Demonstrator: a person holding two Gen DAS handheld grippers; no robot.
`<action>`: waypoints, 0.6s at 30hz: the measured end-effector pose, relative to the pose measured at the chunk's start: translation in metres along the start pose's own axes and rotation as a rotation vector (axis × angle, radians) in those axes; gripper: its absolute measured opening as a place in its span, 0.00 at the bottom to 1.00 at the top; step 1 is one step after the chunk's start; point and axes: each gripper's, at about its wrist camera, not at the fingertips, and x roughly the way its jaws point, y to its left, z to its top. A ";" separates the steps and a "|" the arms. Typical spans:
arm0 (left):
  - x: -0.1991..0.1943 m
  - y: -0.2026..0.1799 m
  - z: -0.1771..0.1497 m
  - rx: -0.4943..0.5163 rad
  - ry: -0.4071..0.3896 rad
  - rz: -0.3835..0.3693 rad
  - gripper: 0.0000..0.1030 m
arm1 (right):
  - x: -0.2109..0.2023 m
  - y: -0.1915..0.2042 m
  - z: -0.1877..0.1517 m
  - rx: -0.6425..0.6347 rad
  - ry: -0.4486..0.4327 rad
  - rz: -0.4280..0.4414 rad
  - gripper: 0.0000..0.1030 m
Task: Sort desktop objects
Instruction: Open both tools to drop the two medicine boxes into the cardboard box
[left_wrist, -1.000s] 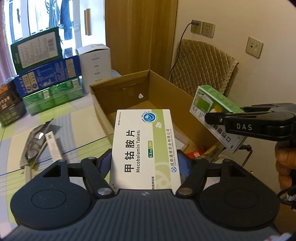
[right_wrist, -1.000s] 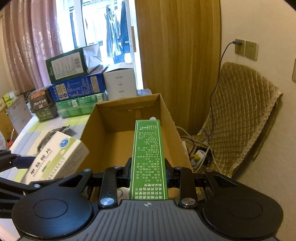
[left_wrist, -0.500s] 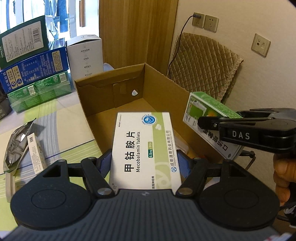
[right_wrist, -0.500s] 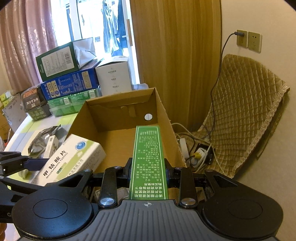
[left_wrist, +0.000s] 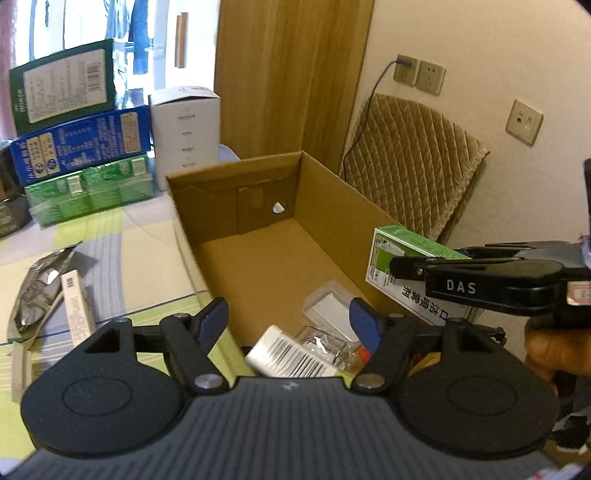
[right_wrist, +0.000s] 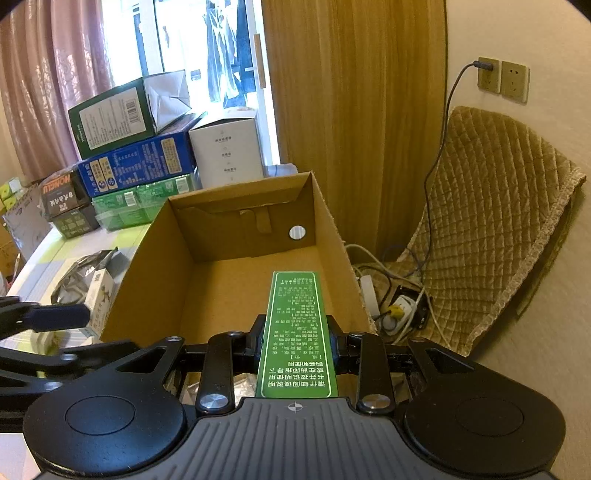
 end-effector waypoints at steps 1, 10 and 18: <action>-0.003 0.002 -0.001 -0.004 -0.001 0.003 0.66 | 0.001 0.001 0.000 0.000 0.000 0.002 0.27; -0.017 0.023 -0.016 -0.051 0.013 0.032 0.67 | 0.006 0.012 0.005 0.012 -0.039 0.044 0.47; -0.034 0.034 -0.031 -0.082 0.011 0.046 0.69 | -0.012 0.010 -0.001 0.032 -0.067 0.037 0.67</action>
